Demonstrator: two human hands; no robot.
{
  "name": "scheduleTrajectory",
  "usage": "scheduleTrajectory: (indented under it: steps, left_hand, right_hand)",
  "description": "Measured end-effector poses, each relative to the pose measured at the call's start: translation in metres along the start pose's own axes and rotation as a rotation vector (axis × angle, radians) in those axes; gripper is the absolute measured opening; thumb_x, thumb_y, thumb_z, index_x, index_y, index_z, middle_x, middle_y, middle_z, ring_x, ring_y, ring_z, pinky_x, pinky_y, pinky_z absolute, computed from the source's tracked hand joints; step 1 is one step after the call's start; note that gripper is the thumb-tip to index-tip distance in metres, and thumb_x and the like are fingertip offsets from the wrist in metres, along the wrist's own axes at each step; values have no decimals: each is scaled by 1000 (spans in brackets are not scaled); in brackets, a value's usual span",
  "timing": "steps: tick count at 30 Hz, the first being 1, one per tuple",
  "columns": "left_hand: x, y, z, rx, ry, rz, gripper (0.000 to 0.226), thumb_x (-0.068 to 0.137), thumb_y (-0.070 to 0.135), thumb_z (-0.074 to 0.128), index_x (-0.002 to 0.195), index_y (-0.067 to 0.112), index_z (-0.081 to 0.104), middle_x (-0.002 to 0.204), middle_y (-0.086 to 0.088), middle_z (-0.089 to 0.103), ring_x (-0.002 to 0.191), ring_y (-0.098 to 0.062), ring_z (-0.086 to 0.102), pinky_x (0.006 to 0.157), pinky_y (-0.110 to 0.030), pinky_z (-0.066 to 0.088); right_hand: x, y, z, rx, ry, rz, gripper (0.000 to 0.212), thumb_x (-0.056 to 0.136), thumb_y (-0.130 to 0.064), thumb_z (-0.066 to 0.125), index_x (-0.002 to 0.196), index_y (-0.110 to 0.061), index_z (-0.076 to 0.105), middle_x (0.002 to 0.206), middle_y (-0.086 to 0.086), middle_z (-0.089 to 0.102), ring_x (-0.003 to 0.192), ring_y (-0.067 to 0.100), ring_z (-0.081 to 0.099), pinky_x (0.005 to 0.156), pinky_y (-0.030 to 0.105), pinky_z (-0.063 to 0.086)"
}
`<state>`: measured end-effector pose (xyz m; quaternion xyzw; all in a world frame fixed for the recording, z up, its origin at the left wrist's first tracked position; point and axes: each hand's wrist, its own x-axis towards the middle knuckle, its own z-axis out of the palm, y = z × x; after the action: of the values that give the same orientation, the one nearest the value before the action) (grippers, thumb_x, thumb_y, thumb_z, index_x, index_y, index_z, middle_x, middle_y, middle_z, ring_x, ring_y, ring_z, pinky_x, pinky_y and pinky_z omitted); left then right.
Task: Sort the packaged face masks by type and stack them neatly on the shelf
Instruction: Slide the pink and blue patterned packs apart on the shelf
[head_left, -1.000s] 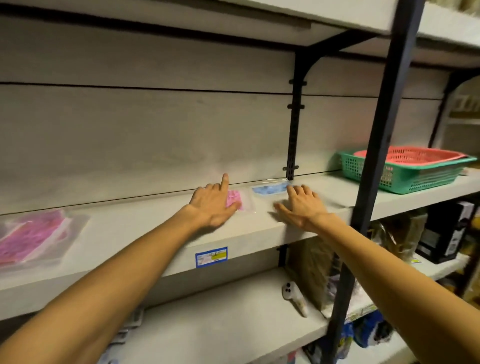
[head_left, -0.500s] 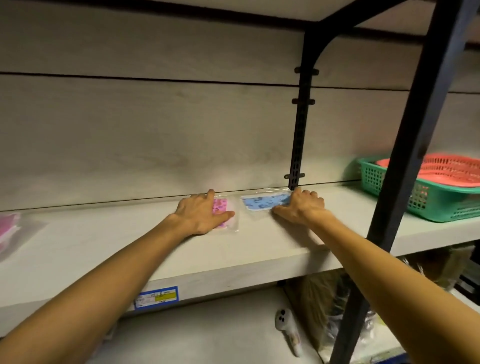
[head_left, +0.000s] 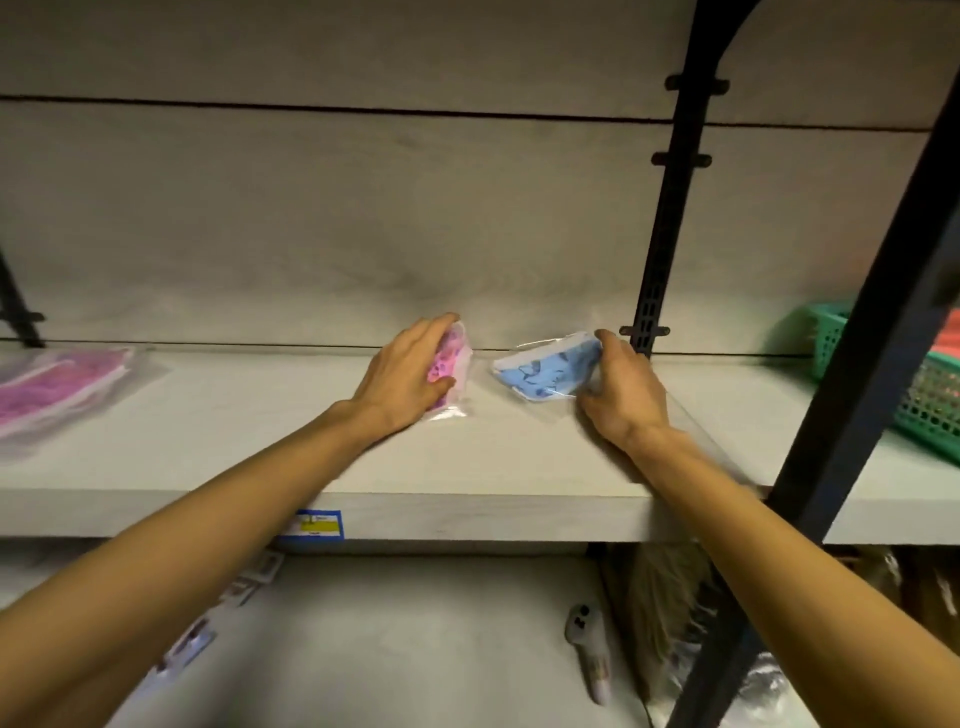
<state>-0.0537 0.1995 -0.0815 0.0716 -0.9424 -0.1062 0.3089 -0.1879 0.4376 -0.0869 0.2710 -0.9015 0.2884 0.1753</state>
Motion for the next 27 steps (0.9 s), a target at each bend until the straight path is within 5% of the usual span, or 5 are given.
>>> scheduleTrajectory:
  steps: [9,17,20,24,27]
  left_hand:
    - [-19,0,-24,-405,222,-472,34,93,8,69,126,11,67,127,-7,66,115,-21,62,102,-31,49]
    - [-63,-36,-94,-609,364,-717,64,85,-11,66,140,18,54,133,-4,55,105,-18,61,89,-43,60]
    - [-81,-58,-128,-743,418,-860,71,82,-16,67,143,16,51,143,-11,50,97,-23,65,84,-46,62]
    - [-113,-86,-169,-962,470,-951,70,77,-23,66,135,13,49,120,-14,65,106,-31,67,89,-49,59]
    - [-141,-103,-189,-995,483,-940,69,79,-21,64,136,14,48,123,-7,63,109,-27,64,94,-44,57]
  right_hand:
    - [-11,-19,-8,282,14,-142,46,86,-15,65,131,-23,58,105,0,70,87,23,69,82,45,57]
    - [-31,-73,-12,190,85,-249,38,94,-33,60,131,-28,55,95,-5,73,83,23,69,75,43,57]
    - [-42,-102,-3,257,30,-190,36,94,-33,59,129,-28,53,89,-4,75,76,23,71,75,45,58]
    - [-64,-148,23,765,-224,103,40,92,-11,59,130,-20,49,107,15,71,70,28,73,64,45,59]
    - [-73,-182,35,878,-286,307,53,86,-35,74,129,-17,49,115,12,66,80,24,75,73,45,63]
